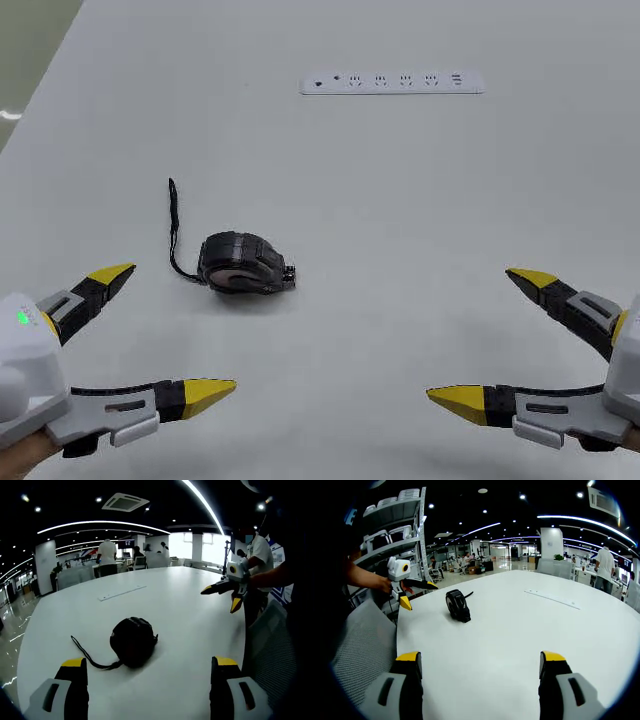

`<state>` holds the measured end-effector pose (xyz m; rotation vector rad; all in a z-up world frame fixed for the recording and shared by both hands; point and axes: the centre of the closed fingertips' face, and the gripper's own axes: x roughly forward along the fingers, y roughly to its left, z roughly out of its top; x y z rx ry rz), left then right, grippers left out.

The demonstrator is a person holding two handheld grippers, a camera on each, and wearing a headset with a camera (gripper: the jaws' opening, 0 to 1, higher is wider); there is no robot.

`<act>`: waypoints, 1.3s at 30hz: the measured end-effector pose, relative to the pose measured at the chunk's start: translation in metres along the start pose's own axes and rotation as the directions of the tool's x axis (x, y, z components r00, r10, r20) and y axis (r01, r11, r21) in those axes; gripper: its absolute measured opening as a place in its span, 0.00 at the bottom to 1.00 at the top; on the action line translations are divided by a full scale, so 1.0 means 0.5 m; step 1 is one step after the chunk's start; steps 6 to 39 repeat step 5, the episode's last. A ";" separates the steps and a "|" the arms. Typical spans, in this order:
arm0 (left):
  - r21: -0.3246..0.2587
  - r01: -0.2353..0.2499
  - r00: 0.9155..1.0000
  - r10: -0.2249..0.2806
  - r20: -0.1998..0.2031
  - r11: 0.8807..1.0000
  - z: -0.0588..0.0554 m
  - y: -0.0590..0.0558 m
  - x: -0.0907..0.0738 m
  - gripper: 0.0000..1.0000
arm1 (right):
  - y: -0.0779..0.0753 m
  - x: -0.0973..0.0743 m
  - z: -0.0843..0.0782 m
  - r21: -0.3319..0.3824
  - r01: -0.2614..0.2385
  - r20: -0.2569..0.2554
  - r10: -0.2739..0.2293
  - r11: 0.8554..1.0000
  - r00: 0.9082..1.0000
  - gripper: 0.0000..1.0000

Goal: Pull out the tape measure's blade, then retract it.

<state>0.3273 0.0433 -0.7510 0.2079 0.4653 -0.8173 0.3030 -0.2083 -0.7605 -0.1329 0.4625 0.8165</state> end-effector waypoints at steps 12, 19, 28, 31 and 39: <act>0.004 0.004 1.000 -0.004 -0.009 1.000 0.001 -0.001 0.006 1.00 | -0.002 0.002 0.001 -0.001 0.002 -0.001 -0.002 1.000 1.000 1.00; 0.004 0.004 1.000 -0.004 -0.009 1.000 0.001 -0.001 0.006 1.00 | -0.002 0.002 0.001 -0.001 0.002 -0.001 -0.002 1.000 1.000 1.00; 0.004 0.004 1.000 -0.004 -0.009 1.000 0.001 -0.001 0.006 1.00 | -0.002 0.002 0.001 -0.001 0.002 -0.001 -0.002 1.000 1.000 1.00; 0.004 0.004 1.000 -0.004 -0.009 1.000 0.001 -0.001 0.006 1.00 | -0.002 0.002 0.001 -0.001 0.002 -0.001 -0.002 1.000 1.000 1.00; 0.004 0.004 1.000 -0.004 -0.009 1.000 0.001 -0.001 0.006 1.00 | -0.002 0.002 0.001 -0.001 0.002 -0.001 -0.002 1.000 1.000 1.00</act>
